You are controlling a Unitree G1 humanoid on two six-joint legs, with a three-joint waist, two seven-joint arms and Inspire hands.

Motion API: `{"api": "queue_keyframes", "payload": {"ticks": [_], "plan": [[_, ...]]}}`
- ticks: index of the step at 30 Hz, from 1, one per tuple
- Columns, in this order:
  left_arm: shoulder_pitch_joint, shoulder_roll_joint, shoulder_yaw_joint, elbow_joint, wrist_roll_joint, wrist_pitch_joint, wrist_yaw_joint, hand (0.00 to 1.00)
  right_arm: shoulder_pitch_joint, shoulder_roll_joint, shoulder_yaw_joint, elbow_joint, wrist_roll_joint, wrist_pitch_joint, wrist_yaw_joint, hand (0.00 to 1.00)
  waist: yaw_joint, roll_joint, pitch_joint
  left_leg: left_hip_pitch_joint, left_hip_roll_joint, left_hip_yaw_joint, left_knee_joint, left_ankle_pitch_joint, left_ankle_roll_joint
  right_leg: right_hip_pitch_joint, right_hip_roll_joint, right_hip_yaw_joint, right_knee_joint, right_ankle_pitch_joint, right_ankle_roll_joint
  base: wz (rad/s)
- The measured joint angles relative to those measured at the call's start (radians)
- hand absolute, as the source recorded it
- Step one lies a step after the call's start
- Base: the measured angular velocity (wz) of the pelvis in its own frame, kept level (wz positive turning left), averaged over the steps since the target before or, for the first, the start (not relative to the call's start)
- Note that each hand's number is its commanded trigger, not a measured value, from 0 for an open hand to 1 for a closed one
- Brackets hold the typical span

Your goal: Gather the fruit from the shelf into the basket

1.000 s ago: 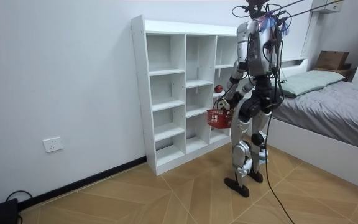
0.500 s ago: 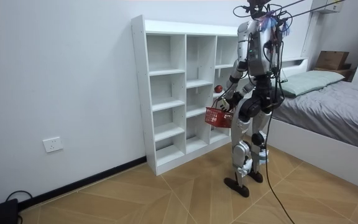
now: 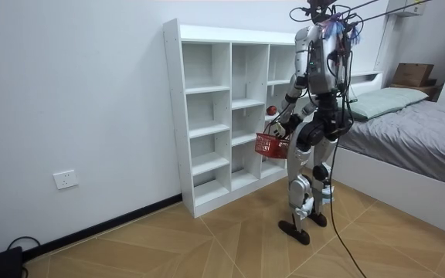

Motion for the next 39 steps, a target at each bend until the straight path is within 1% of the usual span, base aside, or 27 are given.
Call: {"api": "queue_keyframes", "payload": {"ticks": [4,9,10,12,13,15,16,17,19,22,24,26,27,28,30,32,34,35,39], "plan": [[0.0,0.011,0.001,0.0,0.012,-0.004,0.002,1.0,0.008,-0.002,-0.001,-0.013,-0.001,0.0,-0.011,0.0,-0.002,-0.002,-0.0004,0.002,0.0,0.0,0.001,0.0,0.0,0.001,-0.001,0.0,0.003,0.0,0.0,0.0],[0.0,0.019,0.007,0.0,0.013,-0.009,0.013,1.0,0.042,-0.003,0.004,-0.083,-0.009,0.0,-0.05,0.0,-0.004,-0.02,-0.0029,0.011,0.0,0.0,0.003,0.0,0.0,0.009,-0.001,0.001,0.002,0.0,0.0,0.0],[0.003,0.02,0.007,0.0,0.014,-0.009,0.019,1.0,0.054,-0.004,0.005,-0.096,-0.01,0.0,-0.057,0.0,-0.004,-0.024,-0.0048,0.019,-0.001,0.0,0.002,0.0,0.0,0.019,-0.001,0.001,0.0,0.0,0.001,0.0],[0.011,0.024,0.009,-0.001,0.014,-0.011,0.028,1.0,0.079,-0.006,0.005,-0.126,-0.015,0.0,-0.068,0.0,-0.004,-0.029,-0.0056,0.039,-0.001,0.0,0.001,0.0,0.0,0.04,0.0,-0.002,-0.004,-0.001,0.001,0.0],[0.02,0.026,0.02,-0.003,0.014,-0.012,0.031,1.0,0.094,-0.006,0.004,-0.142,-0.02,0.0,-0.072,0.0,-0.005,-0.034,-0.0087,0.051,-0.001,0.0,-0.001,0.0,0.0,0.051,-0.001,-0.005,-0.005,-0.003,0.002,0.0],[0.033,0.042,0.026,-0.012,0.013,-0.019,0.044,1.0,0.12,-0.01,0.004,-0.178,-0.041,-0.001,-0.079,0.0,-0.006,-0.043,-0.0134,0.066,0.0,-0.002,-0.004,0.0,0.0,0.065,0.0,-0.006,-0.006,-0.004,0.001,0.0],[0.041,0.048,0.043,-0.014,0.013,-0.021,0.051,1.0,0.14,-0.015,0.004,-0.199,-0.053,-0.001,-0.081,0.0,-0.006,-0.048,-0.0172,0.075,0.0,-0.003,-0.004,-0.001,-0.001,0.076,0.001,-0.007,-0.009,-0.004,0.001,0.04],[0.045,0.051,0.063,-0.014,0.014,-0.022,0.057,1.0,0.159,-0.021,0.004,-0.217,-0.077,-0.002,-0.081,0.0,-0.006,-0.051,-0.0194,0.084,0.001,-0.003,-0.004,-0.003,-0.003,0.09,0.002,-0.012,-0.018,-0.003,0.001,0.04],[0.047,0.056,0.079,-0.021,0.014,-0.022,0.072,1.0,0.185,-0.032,0.004,-0.257,-0.114,0.001,-0.088,0.0,-0.005,-0.053,-0.0207,0.096,0.002,-0.001,-0.005,-0.005,-0.004,0.103,0.003,-0.011,-0.018,-0.002,0.0,0.0],[0.05,0.053,0.114,-0.041,0.019,-0.022,0.106,1.0,0.215,-0.055,0.0,-0.374,-0.21,0.0,-0.095,0.0,-0.011,-0.055,-0.0235,0.102,0.003,0.002,-0.005,-0.005,-0.004,0.106,0.009,-0.01,-0.015,0.0,0.001,-0.01],[0.069,0.052,0.14,-0.054,0.022,-0.03,0.123,1.0,0.238,-0.06,-0.01,-0.42,-0.251,0.0,-0.103,0.0,-0.016,-0.06,-0.0266,0.128,0.003,0.004,-0.014,-0.005,-0.004,0.129,0.01,-0.007,-0.019,-0.001,0.0,0.0],[0.104,0.055,0.177,-0.08,0.021,-0.035,0.138,1.0,0.271,-0.072,-0.017,-0.457,-0.283,0.0,-0.118,0.0,-0.026,-0.072,-0.0339,0.172,0.003,0.006,-0.034,-0.006,-0.006,0.165,0.008,-0.006,-0.023,-0.011,0.0,0.0],[0.106,0.055,0.18,-0.081,0.021,-0.038,0.14,1.0,0.278,-0.078,-0.017,-0.463,-0.286,0.001,-0.122,0.0,-0.026,-0.076,-0.0342,0.181,0.003,0.006,-0.036,-0.006,-0.006,0.172,0.008,-0.007,-0.024,-0.012,0.0,0.0],[0.11,0.055,0.186,-0.082,0.022,-0.04,0.141,1.0,0.297,-0.089,-0.017,-0.483,-0.292,0.002,-0.133,0.0,-0.025,-0.082,-0.0364,0.194,0.003,0.006,-0.039,-0.007,-0.008,0.183,0.008,-0.006,-0.03,-0.014,0.0,0.0],[0.121,0.054,0.197,-0.096,0.021,-0.04,0.158,1.0,0.315,-0.092,-0.029,-0.51,-0.303,0.002,-0.147,0.0,-0.027,-0.09,-0.0391,0.206,0.003,0.007,-0.044,-0.008,-0.01,0.195,0.009,-0.004,-0.035,-0.014,0.0,-0.04],[0.13,0.053,0.199,-0.11,0.021,-0.042,0.177,1.0,0.322,-0.092,-0.046,-0.538,-0.316,0.002,-0.177,0.0,-0.027,-0.099,-0.0372,0.222,0.002,0.01,-0.05,-0.009,-0.01,0.209,0.011,-0.001,-0.035,-0.014,0.0,-0.05],[0.136,0.048,0.204,-0.111,0.021,-0.049,0.183,1.0,0.322,-0.091,-0.063,-0.564,-0.316,0.001,-0.195,0.0,-0.029,-0.103,-0.0362,0.236,0.002,0.015,-0.057,-0.01,-0.011,0.218,0.012,0.007,-0.036,-0.014,0.0,-0.08],[0.136,0.044,0.204,-0.111,0.02,-0.049,0.186,1.0,0.322,-0.089,-0.077,-0.578,-0.316,0.0,-0.21,0.0,-0.029,-0.105,-0.0353,0.243,0.002,0.015,-0.058,-0.01,-0.011,0.226,0.013,0.008,-0.038,-0.015,0.001,-0.06],[0.14,0.042,0.204,-0.111,0.02,-0.055,0.2,1.0,0.322,-0.09,-0.084,-0.601,-0.318,-0.005,-0.265,0.0,-0.028,-0.107,-0.0343,0.265,0.002,0.014,-0.07,-0.012,-0.011,0.248,0.015,0.011,-0.053,-0.015,0.002,0.0]]}}
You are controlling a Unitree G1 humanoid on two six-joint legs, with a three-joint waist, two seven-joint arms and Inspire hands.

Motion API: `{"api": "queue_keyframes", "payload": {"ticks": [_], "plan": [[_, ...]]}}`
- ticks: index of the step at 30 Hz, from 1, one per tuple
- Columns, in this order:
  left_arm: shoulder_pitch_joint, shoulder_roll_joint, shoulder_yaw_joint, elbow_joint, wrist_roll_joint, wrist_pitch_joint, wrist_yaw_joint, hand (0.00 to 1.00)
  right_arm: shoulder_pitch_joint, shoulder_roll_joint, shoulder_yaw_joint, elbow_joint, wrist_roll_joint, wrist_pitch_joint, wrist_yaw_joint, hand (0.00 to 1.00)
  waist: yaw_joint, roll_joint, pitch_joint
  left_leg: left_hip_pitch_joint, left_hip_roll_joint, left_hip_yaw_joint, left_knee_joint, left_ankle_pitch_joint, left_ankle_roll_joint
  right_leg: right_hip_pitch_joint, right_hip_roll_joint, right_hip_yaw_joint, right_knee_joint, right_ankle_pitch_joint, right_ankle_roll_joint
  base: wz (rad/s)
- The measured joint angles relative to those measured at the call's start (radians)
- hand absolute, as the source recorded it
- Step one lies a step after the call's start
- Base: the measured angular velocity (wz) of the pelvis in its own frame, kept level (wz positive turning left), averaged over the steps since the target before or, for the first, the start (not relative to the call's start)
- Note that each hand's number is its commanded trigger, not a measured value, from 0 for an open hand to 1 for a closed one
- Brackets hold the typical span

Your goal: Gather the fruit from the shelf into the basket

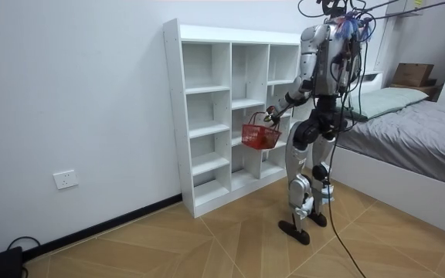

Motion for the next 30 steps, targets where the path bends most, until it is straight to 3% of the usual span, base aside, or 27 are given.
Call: {"api": "queue_keyframes", "payload": {"ticks": [9,13,19,30], "plan": [[0.004,-0.001,0.011,0.0,-0.006,-0.008,-0.001,1.0,0.0,0.005,0.001,-0.038,0.015,-0.005,-0.099,0.0,0.004,-0.006,0.0038,0.004,0.0,-0.001,-0.002,-0.006,-0.004,0.006,0.01,0.0,-0.005,-0.004,-0.002,0.0],[0.005,-0.001,0.011,-0.002,-0.012,-0.018,0.001,1.0,-0.002,0.005,0.001,-0.048,0.013,-0.036,-0.14,0.0,0.001,-0.006,0.0038,0.003,0.001,-0.002,-0.002,-0.007,-0.005,0.008,0.011,-0.002,-0.009,-0.005,-0.002,0.0],[0.013,0.002,0.023,-0.02,-0.008,-0.035,0.006,1.0,-0.002,0.005,0.004,-0.047,0.03,-0.039,-0.184,0.0,0.004,-0.006,0.0037,0.0,0.001,-0.004,-0.002,-0.007,-0.005,0.011,0.009,-0.005,-0.013,-0.004,-0.002,0.01],[0.03,0.028,0.064,-0.018,-0.002,-0.035,-0.006,1.0,-0.057,-0.023,-0.052,0.103,0.161,-0.035,-0.192,0.0,0.013,-0.007,0.004,-0.038,0.002,-0.025,0.021,-0.008,-0.003,-0.005,-0.005,-0.038,-0.01,-0.006,-0.001,0.08]]}}
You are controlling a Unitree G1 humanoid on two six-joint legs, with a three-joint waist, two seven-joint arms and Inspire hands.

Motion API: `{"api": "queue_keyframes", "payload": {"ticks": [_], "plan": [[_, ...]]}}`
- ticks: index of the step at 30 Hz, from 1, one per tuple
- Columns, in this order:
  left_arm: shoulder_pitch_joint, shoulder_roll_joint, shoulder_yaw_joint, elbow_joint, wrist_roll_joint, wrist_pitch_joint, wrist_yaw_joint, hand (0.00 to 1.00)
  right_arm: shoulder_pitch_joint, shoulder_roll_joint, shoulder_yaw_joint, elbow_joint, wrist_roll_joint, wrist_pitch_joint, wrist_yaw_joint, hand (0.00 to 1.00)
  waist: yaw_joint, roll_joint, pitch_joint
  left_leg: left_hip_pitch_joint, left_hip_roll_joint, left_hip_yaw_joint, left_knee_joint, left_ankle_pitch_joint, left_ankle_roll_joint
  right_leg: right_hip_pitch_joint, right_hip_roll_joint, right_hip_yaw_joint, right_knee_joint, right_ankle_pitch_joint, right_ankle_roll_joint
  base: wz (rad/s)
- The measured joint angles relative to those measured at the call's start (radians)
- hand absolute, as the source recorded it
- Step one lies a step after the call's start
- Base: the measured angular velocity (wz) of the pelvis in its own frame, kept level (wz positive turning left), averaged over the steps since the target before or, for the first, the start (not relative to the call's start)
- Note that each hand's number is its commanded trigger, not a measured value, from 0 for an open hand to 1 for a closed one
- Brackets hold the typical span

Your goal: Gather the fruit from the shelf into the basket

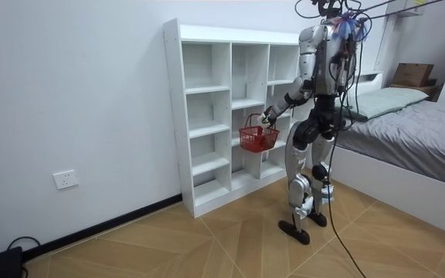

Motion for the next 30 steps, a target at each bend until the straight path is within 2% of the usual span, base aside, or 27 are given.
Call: {"api": "queue_keyframes", "payload": {"ticks": [4,5,6,9,11,14,16,19,26,30], "plan": [[0.0,0.013,0.014,0.003,0.0,0.014,-0.012,1.0,-0.083,-0.054,-0.017,0.058,0.076,0.0,-0.005,0.0,0.019,-0.006,0.0035,-0.038,0.001,-0.01,0.018,0.0,0.0,-0.033,-0.002,-0.011,0.016,-0.001,-0.002,0.07],[0.0,0.017,0.018,0.007,0.0,0.014,-0.017,1.0,-0.11,-0.063,-0.017,0.079,0.078,0.001,-0.005,0.0,0.021,-0.012,0.0073,-0.044,0.001,-0.013,0.021,0.0,0.0,-0.039,-0.002,-0.014,0.022,-0.003,-0.004,0.13],[0.0,0.021,0.022,0.01,0.0,0.015,-0.018,1.0,-0.139,-0.065,-0.017,0.108,0.078,0.001,-0.001,0.0,0.02,-0.018,0.0108,-0.052,0.0,-0.017,0.026,0.0,0.0,-0.046,-0.003,-0.018,0.029,-0.007,-0.006,0.11],[0.0,0.025,0.029,0.011,0.034,0.018,-0.032,1.0,-0.191,-0.072,-0.018,0.17,0.066,0.002,0.019,0.0,0.021,-0.027,0.0115,-0.079,0.0,-0.032,0.036,0.001,-0.001,-0.063,-0.003,-0.027,0.031,-0.007,-0.007,0.15],[-0.001,0.028,0.031,0.012,0.084,0.03,-0.052,1.0,-0.223,-0.098,-0.018,0.223,0.069,0.015,0.037,0.0,0.042,-0.031,0.0113,-0.096,0.001,-0.035,0.04,0.001,-0.001,-0.081,-0.005,-0.035,0.035,-0.008,-0.008,0.04],[-0.002,0.038,0.032,0.026,0.085,0.04,-0.067,1.0,-0.259,-0.12,-0.017,0.261,0.07,0.022,0.055,0.0,0.049,-0.036,0.0137,-0.12,-0.001,-0.038,0.049,0.001,-0.001,-0.103,-0.011,-0.047,0.049,-0.012,-0.008,0.05],[-0.004,0.045,0.032,0.03,0.085,0.043,-0.068,1.0,-0.273,-0.123,-0.017,0.263,0.07,0.022,0.066,0.0,0.051,-0.044,0.0183,-0.136,0.0,-0.04,0.053,0.001,-0.001,-0.115,-0.011,-0.052,0.049,-0.012,-0.008,0.07],[-0.005,0.05,0.032,0.03,0.082,0.055,-0.069,1.0,-0.299,-0.125,-0.017,0.275,0.07,0.037,0.078,0.0,0.055,-0.052,0.0202,-0.167,-0.001,-0.051,0.072,0.001,-0.001,-0.136,-0.013,-0.058,0.054,-0.012,-0.008,0.08],[-0.022,0.053,0.028,0.033,0.079,0.059,-0.079,1.0,-0.361,-0.165,-0.018,0.33,0.068,0.045,0.076,0.0,0.068,-0.046,0.0229,-0.224,-0.001,-0.074,0.111,0.0,0.0,-0.176,-0.018,-0.081,0.078,-0.011,-0.009,0.11],[-0.024,0.052,0.028,0.039,0.08,0.063,-0.081,1.0,-0.392,-0.17,-0.019,0.329,0.036,0.052,0.075,0.0,0.071,-0.04,0.023,-0.232,-0.001,-0.074,0.118,-0.001,0.001,-0.183,-0.019,-0.082,0.083,-0.01,-0.012,-0.01]]}}
